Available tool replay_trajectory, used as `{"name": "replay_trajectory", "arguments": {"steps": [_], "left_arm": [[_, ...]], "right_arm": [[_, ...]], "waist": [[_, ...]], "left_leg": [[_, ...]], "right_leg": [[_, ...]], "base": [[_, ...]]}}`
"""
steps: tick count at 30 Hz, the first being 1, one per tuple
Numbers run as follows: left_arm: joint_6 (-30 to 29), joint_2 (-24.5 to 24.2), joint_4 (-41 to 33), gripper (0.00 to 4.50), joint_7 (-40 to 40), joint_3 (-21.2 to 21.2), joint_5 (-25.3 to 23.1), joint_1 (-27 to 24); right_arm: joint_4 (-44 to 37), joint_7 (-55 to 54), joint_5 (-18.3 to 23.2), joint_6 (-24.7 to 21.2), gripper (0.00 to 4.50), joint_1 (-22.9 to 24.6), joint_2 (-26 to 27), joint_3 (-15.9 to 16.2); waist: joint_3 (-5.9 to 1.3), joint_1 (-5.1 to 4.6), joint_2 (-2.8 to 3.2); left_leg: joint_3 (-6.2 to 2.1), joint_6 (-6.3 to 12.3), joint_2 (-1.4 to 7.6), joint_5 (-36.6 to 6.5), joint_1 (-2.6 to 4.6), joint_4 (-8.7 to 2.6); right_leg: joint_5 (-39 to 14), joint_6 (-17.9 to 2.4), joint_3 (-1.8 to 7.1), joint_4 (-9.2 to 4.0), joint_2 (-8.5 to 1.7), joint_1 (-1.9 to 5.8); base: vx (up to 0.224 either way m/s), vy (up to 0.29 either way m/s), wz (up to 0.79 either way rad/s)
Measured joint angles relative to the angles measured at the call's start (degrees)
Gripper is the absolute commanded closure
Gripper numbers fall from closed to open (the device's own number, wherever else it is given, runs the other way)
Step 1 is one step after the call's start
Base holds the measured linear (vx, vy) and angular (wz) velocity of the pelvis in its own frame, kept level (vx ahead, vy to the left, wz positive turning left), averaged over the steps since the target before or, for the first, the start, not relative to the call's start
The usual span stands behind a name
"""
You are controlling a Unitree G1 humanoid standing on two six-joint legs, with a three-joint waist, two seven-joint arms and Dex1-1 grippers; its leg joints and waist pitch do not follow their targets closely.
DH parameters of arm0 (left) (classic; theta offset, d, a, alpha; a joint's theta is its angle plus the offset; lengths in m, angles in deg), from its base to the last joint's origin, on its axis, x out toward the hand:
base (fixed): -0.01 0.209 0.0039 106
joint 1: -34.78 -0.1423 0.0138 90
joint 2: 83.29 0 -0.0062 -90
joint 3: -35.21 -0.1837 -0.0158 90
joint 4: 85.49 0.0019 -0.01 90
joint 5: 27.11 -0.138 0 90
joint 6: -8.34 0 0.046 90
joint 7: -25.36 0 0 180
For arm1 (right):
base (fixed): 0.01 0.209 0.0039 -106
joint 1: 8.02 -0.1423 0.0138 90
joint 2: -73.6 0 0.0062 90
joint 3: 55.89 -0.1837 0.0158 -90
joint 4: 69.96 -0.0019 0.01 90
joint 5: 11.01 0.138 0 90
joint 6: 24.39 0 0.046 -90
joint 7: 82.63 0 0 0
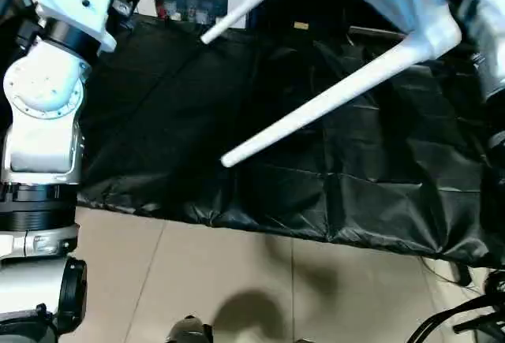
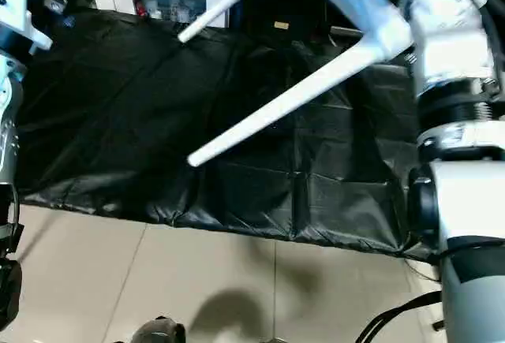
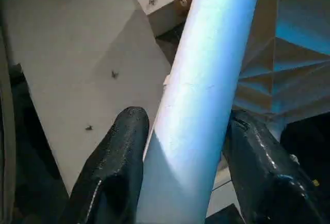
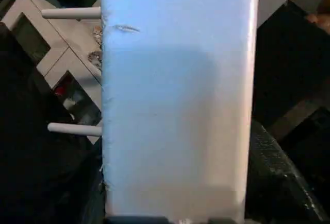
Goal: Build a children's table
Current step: Flip table
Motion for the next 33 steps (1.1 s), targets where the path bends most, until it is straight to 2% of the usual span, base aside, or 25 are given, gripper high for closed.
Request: {"name": "replay_trajectory", "arguments": {"steps": [4, 9, 10, 15, 16, 24, 30, 33], "left_arm": [[-0.23, -0.28, 0.4, 2.4, 0.35, 0.01, 0.09, -0.18], [-0.43, -0.29, 0.35, 2.42, 0.34, 0.02, 0.1, -0.46], [-1.39, -0.36, 0.36, 2.43, 0.34, 0.18, 0.37, -0.48], [-4.23, -0.81, 1.65, 2.46, -0.25, 2.37, 0.91, -0.83], [-5.06, -0.77, 2.04, 2.5, -0.69, 3.06, 1.28, -1.02], [-7.82, -0.08, 3.01, 2.63, -2.06, 4.75, 1.87, -2.73], [-7.49, 0.16, 4.43, 2.7, -2.05, 4.93, 2.3, -3.89], [-5.19, 0.06, 5.75, 2.76, -1.21, 4.92, 2.39, -4.28]], "right_arm": [[-0.05, 4.39, 0.31, -0.49, 1.69, -0.26, -0.98, 0.07], [-0.09, 6.5, 0.69, -0.3, 1.38, -0.12, -1.18, 0.13], [-0.28, 7.4, 1.33, 0.78, 1.13, 0.08, -1.13, 0.04], [-0.94, 11.94, 3.89, 4.2, 0.87, 0.49, -0.58, -0.62], [-0.94, 13.13, 4.44, 5.01, 0.61, 0.49, -0.31, -0.98], [-0.99, 17.21, 6.98, 7.13, 0.03, 0.61, 0.8, -1.48], [-2.84, 20.43, 14.59, 5.23, 0.0, 0.74, 3.09, -6.63], [-3.2, 18.01, 22.05, 1.91, 0.0, 0.15, 4.19, -13.7]], "waist": [[-0.32, -0.06, -0.49], [-0.41, -0.33, -0.62], [-0.41, -0.33, -0.62], [-0.42, -0.47, -0.6], [-0.42, -0.47, -0.6], [-0.44, 0.02, -0.77], [-0.32, 0.14, -1.32], [-0.29, 0.27, -1.89]], "left_leg": [[0.0, 0.0, 0.06, 0.0, 0.02, 0.0], [0.0, 0.0, 0.07, 0.0, 0.05, 0.01], [0.0, -0.01, 0.07, 0.0, 0.07, 0.01], [0.0, -0.01, 0.12, 0.0, 0.13, 0.0], [0.0, -0.01, 0.12, 0.0, 0.13, 0.01], [0.0, -0.01, 0.12, 0.0, 0.11, 0.16], [-0.01, -0.01, 0.12, 0.0, -0.04, 0.23], [-0.01, -0.02, 0.14, 0.0, -0.06, 0.23]], "right_leg": [[-0.01, 0.01, -0.02, 0.0, 0.01, 0.08], [0.02, 0.02, -0.02, 0.01, 0.01, 0.08], [0.02, 0.02, -0.02, 0.04, 0.02, 0.08], [0.04, 0.04, -0.03, 0.08, 0.06, 0.08], [0.05, 0.09, -0.04, 0.08, 0.06, 0.07], [0.08, 0.26, -0.03, -0.03, 0.04, 0.33], [0.07, 0.28, -0.03, -0.1, 0.01, 0.39], [0.1, 0.28, -0.04, -0.08, 0.02, 0.4]], "base": [[0.0, 0.0, 0.0], [0.0, 0.0, 0.0], [0.0, 0.0, 0.0], [0.0, 0.0, 0.0], [0.0, 0.0, 0.0], [0.0, 0.0, 0.0], [0.0, 0.0, 0.0], [0.0, 0.0, 0.0]]}}
